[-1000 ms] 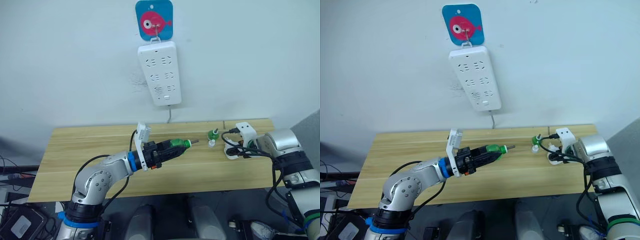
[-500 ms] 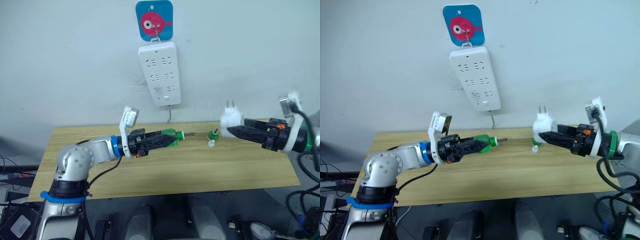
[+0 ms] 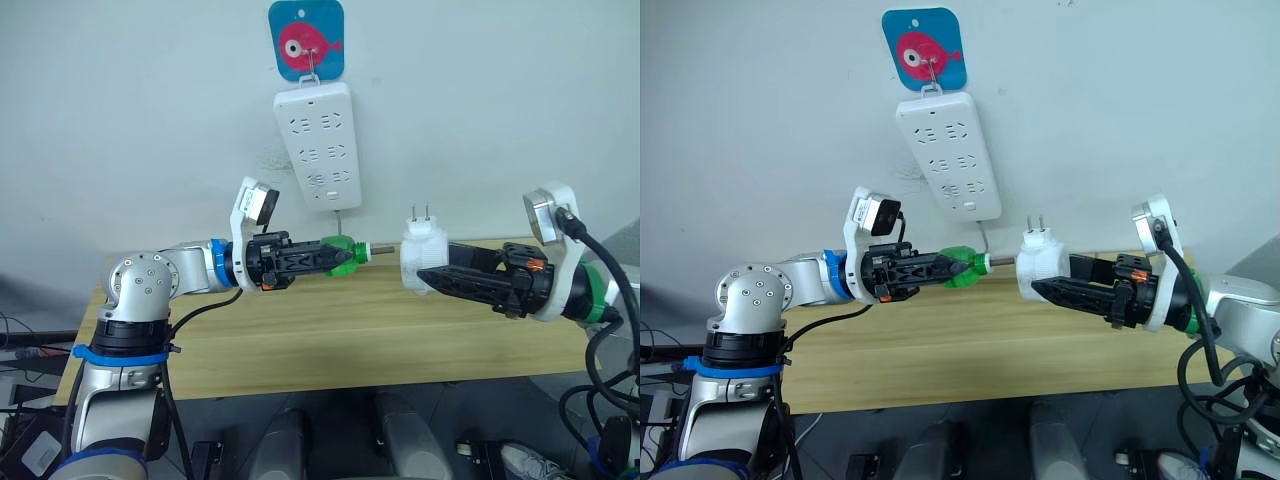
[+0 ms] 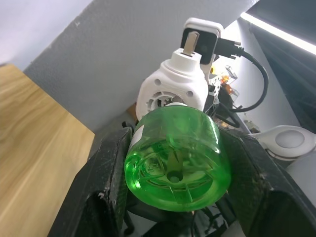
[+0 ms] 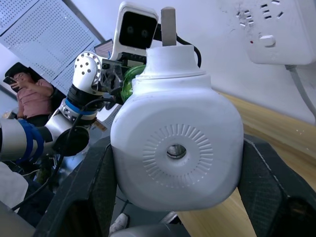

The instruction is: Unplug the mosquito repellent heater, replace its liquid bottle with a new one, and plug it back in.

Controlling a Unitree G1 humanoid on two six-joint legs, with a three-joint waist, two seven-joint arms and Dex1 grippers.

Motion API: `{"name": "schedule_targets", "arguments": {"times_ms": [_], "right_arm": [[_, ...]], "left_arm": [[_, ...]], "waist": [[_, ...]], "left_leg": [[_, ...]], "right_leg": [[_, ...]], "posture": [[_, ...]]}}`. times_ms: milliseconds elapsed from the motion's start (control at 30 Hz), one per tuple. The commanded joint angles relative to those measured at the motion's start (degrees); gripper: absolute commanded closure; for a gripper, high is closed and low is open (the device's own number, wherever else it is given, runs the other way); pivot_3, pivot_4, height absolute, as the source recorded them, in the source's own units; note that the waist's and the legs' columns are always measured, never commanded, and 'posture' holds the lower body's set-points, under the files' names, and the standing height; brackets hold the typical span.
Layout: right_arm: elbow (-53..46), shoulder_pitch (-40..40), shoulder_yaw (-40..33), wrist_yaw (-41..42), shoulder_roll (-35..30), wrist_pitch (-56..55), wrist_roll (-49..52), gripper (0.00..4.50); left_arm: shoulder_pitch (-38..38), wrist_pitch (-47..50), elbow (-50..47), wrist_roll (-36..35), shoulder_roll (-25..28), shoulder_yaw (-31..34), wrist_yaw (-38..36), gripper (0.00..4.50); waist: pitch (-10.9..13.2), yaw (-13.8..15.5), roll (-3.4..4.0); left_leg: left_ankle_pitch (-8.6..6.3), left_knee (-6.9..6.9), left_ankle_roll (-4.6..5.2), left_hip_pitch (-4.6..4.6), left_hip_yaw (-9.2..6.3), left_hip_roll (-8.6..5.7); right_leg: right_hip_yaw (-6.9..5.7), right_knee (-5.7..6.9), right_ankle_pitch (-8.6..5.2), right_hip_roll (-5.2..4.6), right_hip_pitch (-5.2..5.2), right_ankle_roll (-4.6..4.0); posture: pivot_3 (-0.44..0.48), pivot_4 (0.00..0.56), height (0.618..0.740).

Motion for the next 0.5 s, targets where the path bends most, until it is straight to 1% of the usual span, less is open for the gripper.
{"name": "schedule_targets", "arguments": {"times_ms": [33,300,500], "right_arm": [[-0.6,-0.4,1.9,-2.7,-2.2,-5.0,4.6,1.55],[-0.1,0.5,6.3,-4.6,-6.7,-11.0,9.7,1.55],[0.3,2.5,7.2,-5.0,-9.7,-14.1,13.6,1.55]], "left_arm": [[-0.3,0.3,-3.1,-0.9,0.6,0.5,-1.2,2.14],[0.3,-0.2,-4.0,-0.2,0.5,0.0,-1.3,2.14],[0.5,-0.5,-3.8,0.1,0.0,-0.2,-1.2,2.14]], "waist": [[0.0,0.0,0.0],[0.0,0.0,0.0],[-0.1,0.1,-0.01]], "left_leg": [[0.0,0.0,0.0,0.0,0.0,0.0],[-0.04,0.0,0.08,0.0,0.03,0.01],[-0.04,0.01,0.09,0.0,0.04,0.01]], "right_leg": [[0.0,0.01,0.0,-0.01,-0.01,0.0],[0.0,0.01,0.0,0.0,-0.01,0.0],[0.0,0.02,0.0,0.01,-0.01,-0.01]], "posture": [[-0.161,0.161,0.74],[-0.157,0.162,0.74],[-0.158,0.162,0.74]]}}
